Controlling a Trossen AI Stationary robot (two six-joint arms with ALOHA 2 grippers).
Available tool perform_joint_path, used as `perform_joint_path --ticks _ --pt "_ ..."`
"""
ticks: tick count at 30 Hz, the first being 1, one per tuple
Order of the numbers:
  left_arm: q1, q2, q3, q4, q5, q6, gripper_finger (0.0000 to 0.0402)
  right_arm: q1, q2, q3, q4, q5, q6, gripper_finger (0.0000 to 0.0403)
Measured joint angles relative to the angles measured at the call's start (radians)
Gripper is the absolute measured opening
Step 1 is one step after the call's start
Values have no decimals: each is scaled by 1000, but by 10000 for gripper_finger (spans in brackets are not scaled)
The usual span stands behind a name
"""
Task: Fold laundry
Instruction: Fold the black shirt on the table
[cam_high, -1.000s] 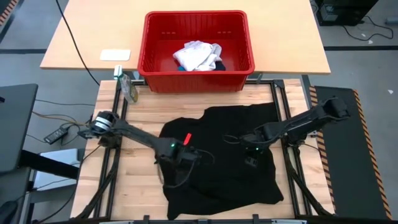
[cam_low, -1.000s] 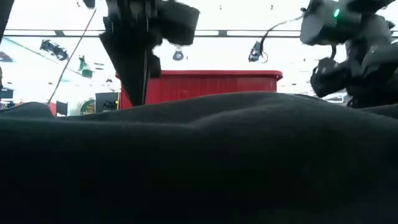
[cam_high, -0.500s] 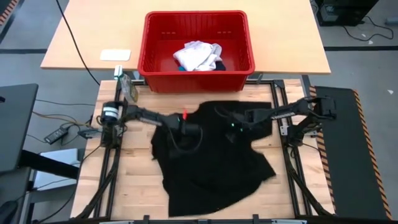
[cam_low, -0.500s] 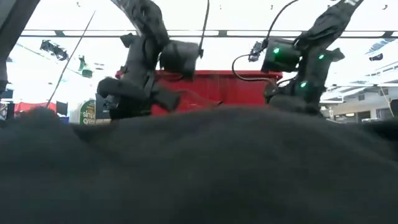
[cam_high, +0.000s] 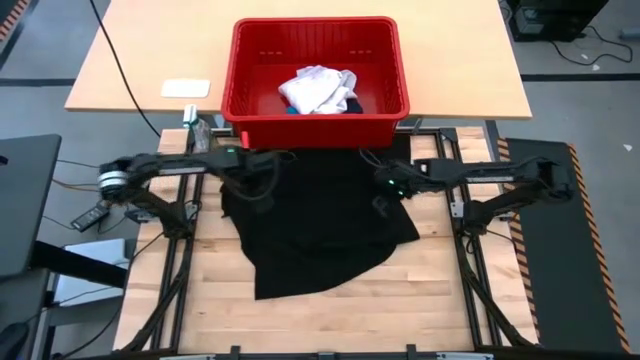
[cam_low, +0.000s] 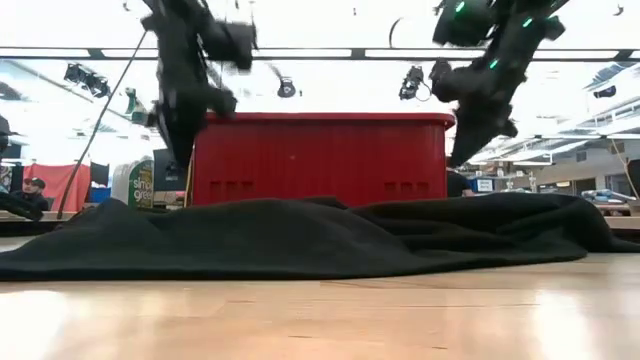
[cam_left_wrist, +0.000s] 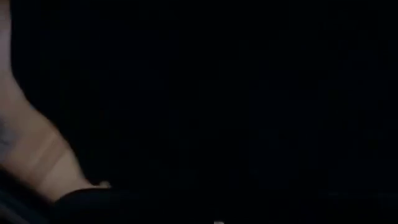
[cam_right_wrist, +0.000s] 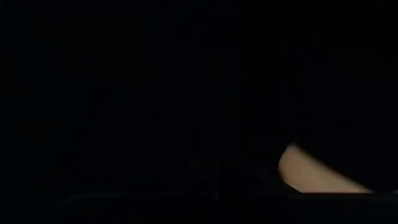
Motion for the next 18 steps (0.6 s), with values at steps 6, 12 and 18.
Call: perform_joint_path --ticks 6,12,18 --pt "-227 -179 0 101 -4 -126 9 165 -93 1 -105 -28 -89 14" --pt "-461 -181 -1 217 -145 -290 45 337 -110 1 -42 -44 -164 42" --pt "-621 -116 -1 367 -155 -423 110 431 -52 1 84 -200 -326 60"
